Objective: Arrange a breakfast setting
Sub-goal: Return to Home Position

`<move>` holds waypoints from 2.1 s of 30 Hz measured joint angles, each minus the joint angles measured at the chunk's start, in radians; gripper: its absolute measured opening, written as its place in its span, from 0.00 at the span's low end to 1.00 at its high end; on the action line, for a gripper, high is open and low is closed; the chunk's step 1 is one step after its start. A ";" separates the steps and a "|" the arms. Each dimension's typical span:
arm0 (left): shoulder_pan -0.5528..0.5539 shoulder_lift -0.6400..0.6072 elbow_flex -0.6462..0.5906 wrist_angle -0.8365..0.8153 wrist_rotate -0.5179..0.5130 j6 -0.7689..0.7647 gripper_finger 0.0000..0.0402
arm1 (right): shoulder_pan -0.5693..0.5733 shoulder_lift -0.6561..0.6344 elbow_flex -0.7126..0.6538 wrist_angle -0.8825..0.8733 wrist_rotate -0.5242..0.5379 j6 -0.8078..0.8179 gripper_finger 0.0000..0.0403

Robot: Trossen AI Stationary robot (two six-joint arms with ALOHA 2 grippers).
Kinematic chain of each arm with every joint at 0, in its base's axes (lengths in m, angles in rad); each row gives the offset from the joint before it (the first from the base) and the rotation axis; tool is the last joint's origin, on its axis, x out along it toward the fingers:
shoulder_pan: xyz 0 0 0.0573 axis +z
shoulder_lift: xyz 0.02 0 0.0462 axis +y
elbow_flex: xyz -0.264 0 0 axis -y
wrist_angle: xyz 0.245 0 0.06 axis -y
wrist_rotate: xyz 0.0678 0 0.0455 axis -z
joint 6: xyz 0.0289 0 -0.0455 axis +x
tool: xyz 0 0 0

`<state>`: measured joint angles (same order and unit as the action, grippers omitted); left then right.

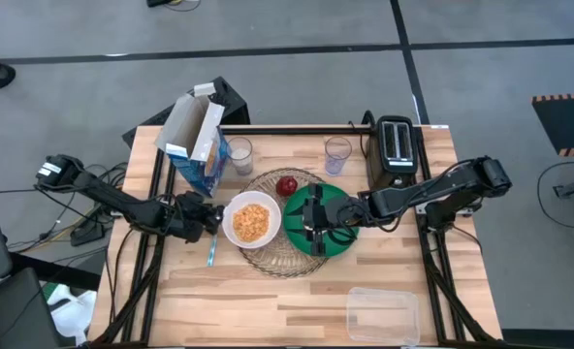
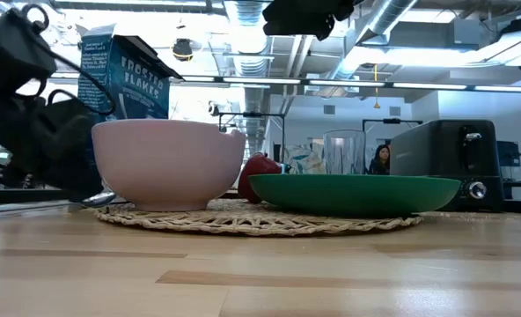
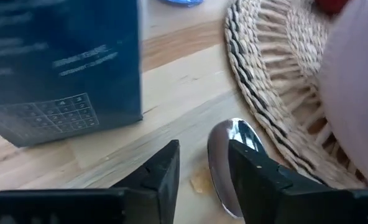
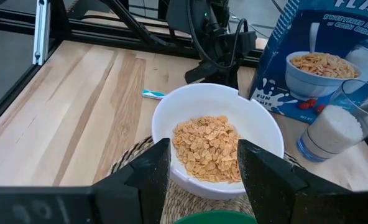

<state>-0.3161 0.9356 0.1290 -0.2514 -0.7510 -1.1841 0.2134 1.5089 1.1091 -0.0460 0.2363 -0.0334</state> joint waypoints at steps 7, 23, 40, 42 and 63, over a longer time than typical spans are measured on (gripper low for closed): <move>-0.008 -0.002 0.201 -0.326 0.073 0.077 0.32 | 0.000 0.000 0.000 0.000 0.000 0.000 0.53; -0.160 -0.123 0.406 -0.179 0.192 0.742 0.01 | -0.035 -0.040 0.001 -0.043 -0.182 0.007 0.30; 0.195 -0.380 0.124 0.292 0.614 1.077 0.00 | -0.242 -0.337 -0.309 0.099 -0.397 0.035 0.13; 0.215 -0.433 0.100 0.306 0.615 1.079 0.00 | -0.259 -0.404 -0.365 0.119 -0.397 0.037 0.13; 0.240 -0.937 -0.032 0.145 0.561 1.138 0.00 | -0.361 -1.011 -0.810 0.237 -0.347 0.185 0.09</move>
<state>-0.0765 -0.0011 0.0965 -0.1065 -0.1905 -0.0462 -0.1478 0.4980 0.2988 0.1908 -0.1104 0.1515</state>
